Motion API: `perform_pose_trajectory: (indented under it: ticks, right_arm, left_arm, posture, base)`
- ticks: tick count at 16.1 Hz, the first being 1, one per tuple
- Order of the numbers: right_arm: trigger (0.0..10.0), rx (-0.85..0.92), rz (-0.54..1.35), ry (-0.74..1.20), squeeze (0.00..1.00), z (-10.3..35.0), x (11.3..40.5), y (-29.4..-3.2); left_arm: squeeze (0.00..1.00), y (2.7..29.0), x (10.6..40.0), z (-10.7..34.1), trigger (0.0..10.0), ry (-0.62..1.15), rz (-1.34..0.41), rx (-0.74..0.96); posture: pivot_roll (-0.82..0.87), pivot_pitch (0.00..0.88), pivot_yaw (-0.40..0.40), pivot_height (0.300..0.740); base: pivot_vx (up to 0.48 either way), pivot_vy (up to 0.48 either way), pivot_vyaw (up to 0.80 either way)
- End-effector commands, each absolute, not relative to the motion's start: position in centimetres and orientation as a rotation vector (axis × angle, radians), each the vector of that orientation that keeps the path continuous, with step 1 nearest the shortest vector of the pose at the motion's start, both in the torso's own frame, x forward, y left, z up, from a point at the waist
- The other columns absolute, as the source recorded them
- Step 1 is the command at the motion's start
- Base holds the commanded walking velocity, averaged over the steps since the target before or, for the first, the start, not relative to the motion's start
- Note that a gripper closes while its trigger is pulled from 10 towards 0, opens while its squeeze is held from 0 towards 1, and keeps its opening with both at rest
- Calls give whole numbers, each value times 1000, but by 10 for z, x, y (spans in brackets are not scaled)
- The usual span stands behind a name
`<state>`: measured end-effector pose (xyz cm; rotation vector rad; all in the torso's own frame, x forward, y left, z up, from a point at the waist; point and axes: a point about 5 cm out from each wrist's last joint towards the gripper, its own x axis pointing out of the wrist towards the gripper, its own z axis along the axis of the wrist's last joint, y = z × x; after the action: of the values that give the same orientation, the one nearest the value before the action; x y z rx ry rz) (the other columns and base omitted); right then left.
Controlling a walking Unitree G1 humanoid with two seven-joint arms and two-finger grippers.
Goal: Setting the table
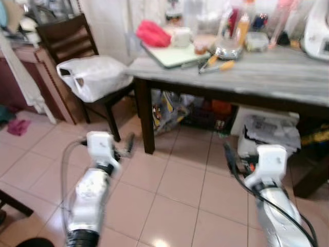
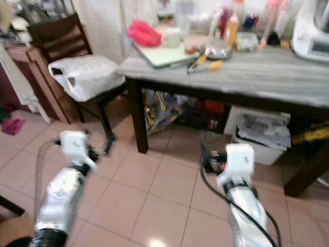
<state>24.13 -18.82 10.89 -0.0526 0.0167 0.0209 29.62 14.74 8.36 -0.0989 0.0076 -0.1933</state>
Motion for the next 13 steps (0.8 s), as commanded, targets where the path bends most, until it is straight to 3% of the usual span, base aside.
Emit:
perform_pose_trajectory:
  ticks: [1, 2, 3, 4, 13]
  right_arm:
    - [0, -51, 28, -33, 0, 117, 242, -183]
    - [0, -42, 22, -38, 0, 117, 241, -182]
    - [0, -34, 15, -34, 0, 117, 241, -182]
    - [0, -34, 10, -33, 0, 116, 241, -183]
    - [0, -13, -45, -13, 0, 111, 235, -190]
  left_arm:
    - [816, 160, 295, 86, 10000, -11, -163, -75]
    - [788, 159, 295, 86, 9020, -13, -168, -76]
    - [588, 157, 295, 87, 2039, -20, -191, -92]
    - [0, 156, 294, 89, 0, -30, -207, -95]
    - [0, 157, 295, 89, 0, -28, -222, -77]
  posture:
    - [-81, 0, 37, 740]
    - [-82, 0, 38, 740]
    - [-82, 0, 39, 740]
    - [-83, 0, 40, 740]
    - [-92, 0, 64, 740]
  base:
    - [0, 0, 0]
    - [0, 0, 0]
    - [0, 0, 0]
    - [0, 0, 0]
    - [0, 0, 0]
